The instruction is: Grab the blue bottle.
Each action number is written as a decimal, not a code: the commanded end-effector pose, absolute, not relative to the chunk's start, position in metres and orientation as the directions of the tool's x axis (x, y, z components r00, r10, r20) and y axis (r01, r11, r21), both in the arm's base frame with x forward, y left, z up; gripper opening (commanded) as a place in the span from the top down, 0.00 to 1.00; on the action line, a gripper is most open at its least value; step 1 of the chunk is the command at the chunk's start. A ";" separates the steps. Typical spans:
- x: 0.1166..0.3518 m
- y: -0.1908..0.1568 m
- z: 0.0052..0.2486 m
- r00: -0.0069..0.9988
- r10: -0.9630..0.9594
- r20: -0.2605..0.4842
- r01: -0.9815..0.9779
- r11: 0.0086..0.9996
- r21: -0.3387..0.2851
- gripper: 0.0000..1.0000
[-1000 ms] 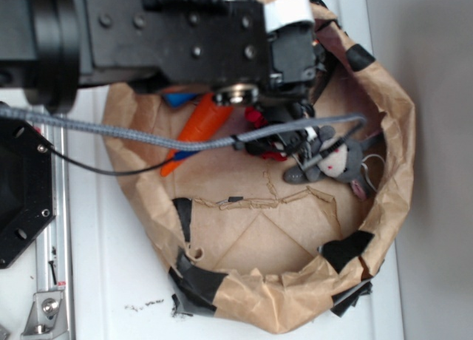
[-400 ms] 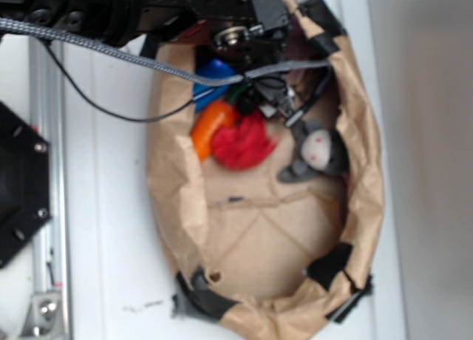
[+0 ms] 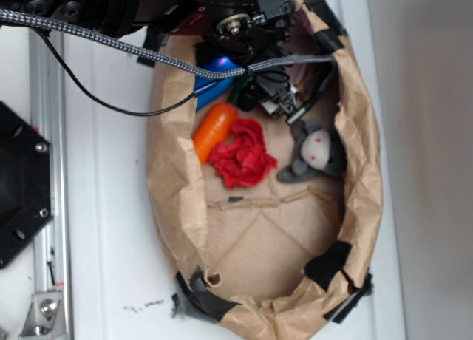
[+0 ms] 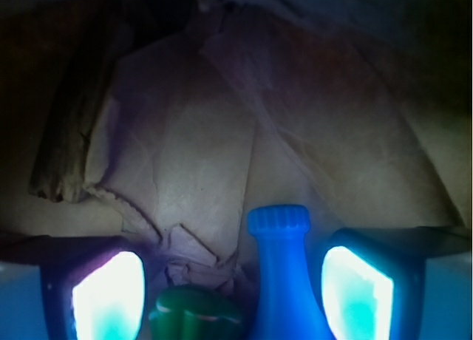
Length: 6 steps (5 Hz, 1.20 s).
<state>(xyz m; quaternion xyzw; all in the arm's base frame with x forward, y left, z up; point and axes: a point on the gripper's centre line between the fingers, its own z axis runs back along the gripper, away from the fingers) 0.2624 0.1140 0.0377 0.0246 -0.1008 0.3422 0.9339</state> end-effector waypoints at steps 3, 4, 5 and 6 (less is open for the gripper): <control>0.228 0.158 0.052 0.726 0.648 0.230 -0.666 0.746 -0.003 0.00; 0.233 0.160 0.038 0.716 0.669 0.202 -0.685 0.728 0.016 0.00; 0.240 0.164 0.035 0.704 0.686 0.184 -0.700 0.715 0.013 0.00; 0.238 0.166 0.036 0.704 0.686 0.186 -0.700 0.714 0.018 0.00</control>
